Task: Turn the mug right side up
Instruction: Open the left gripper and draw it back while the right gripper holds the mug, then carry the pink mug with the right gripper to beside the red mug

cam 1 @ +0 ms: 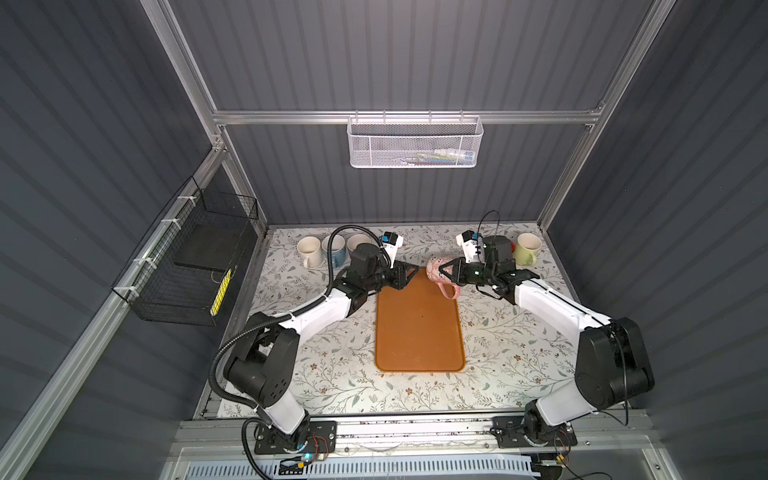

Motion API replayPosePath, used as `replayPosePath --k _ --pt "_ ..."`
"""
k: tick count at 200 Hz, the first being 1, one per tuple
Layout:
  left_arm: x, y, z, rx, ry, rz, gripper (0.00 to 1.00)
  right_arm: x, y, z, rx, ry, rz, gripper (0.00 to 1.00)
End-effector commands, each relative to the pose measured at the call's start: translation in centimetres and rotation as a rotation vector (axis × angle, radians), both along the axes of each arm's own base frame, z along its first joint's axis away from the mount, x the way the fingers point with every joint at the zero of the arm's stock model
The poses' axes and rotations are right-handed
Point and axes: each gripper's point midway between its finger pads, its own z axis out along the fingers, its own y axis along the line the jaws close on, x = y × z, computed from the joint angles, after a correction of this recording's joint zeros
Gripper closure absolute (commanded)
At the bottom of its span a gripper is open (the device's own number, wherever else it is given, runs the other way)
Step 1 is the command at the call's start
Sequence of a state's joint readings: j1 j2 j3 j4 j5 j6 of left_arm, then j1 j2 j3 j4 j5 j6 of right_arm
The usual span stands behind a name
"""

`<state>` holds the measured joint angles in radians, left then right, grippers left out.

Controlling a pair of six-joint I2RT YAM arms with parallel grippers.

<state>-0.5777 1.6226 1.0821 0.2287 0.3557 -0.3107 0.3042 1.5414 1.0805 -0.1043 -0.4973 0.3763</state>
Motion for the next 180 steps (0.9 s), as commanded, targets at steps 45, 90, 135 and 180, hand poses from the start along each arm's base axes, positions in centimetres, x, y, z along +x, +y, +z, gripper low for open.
replayPosePath --k 45,90,135,180 --pt "-0.9 3.9 2.4 0.239 -0.107 0.091 0.65 1.3 -3.3 4.2 -0.294 -0.086 -0.041 1.00" --pt "-2.0 6.2 2.3 0.315 -0.118 0.142 0.65 2.7 -4.6 3.6 -0.430 -0.033 -0.057 1.00" --pt "-3.4 8.0 2.0 0.350 -0.105 0.172 0.65 5.0 -6.1 3.3 -0.549 -0.016 -0.078 1.00" --pt "-4.8 9.5 2.2 0.365 -0.106 0.198 0.65 7.0 -6.8 2.9 -0.607 0.007 -0.071 1.00"
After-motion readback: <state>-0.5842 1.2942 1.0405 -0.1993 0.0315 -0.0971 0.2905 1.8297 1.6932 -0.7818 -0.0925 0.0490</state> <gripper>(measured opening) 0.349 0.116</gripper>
